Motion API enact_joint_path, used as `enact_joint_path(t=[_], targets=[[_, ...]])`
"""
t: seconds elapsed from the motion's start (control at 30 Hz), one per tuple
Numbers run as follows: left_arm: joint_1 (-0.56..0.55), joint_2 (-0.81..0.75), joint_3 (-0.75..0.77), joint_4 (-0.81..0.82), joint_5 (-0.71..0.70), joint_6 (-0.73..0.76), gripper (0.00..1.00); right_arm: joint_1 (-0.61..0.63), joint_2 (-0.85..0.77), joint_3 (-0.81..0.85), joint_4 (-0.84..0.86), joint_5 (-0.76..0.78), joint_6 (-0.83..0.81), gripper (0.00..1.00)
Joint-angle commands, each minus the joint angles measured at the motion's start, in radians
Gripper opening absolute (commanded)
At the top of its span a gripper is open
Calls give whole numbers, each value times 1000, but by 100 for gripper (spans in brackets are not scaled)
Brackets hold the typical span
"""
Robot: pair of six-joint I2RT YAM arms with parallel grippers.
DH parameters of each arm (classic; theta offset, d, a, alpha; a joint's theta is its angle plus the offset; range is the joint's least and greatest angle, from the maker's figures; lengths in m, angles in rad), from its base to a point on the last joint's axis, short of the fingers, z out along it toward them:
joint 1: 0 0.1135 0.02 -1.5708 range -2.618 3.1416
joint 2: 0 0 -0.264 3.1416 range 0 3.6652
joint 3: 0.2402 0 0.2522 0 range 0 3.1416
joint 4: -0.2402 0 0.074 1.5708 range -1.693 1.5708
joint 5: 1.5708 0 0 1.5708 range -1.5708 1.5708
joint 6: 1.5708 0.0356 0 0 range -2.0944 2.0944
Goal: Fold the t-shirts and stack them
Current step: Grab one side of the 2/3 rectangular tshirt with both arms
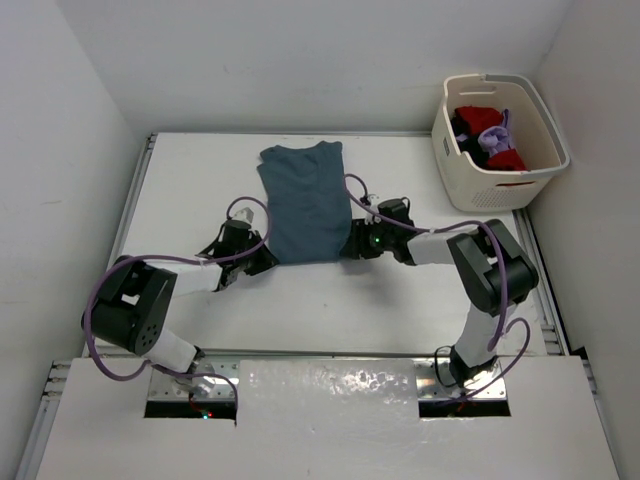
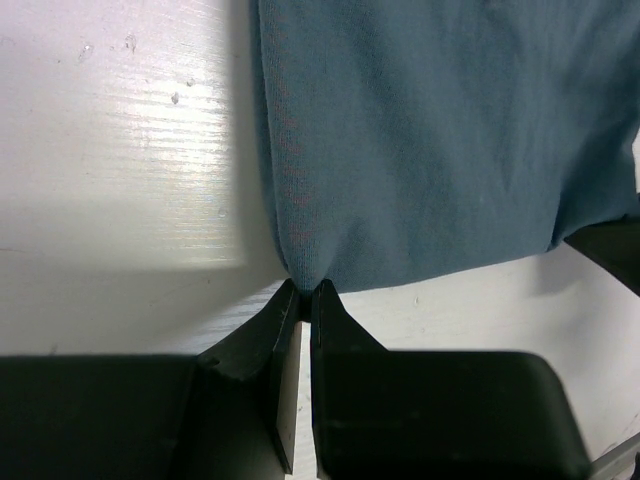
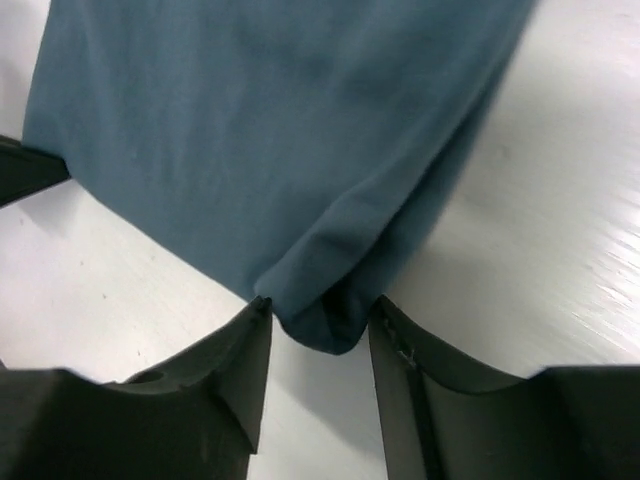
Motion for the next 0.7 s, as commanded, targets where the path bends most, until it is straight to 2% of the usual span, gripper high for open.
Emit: enact_joint_path(t=[0.0,0.07,0.1,0.17,0.4,0.53,0.67], targets=[[-11,-9,23,42,-2,16,0,13,26,26,9,-5,-31,31],[-11,-9,25,37,-2,16,0,13,34,34,9,0,-27,22],[-11,-9,26,34,-2,16,0,13,32,33,7,15,-23,11],[-11,-10,25,28,-5,15,0,13,14,25,1,31,-23,1],[-12,-67,-9,-10,32,3,0,15,-132,-97,-20,22,-27,0],[-33,-185,-56,-58,76,-4,0,52,-247,-182,-53,-11,-21,0],[-73,-329,-61,-202,67,1,0,78,-382,-245,-117,-14,-14,0]])
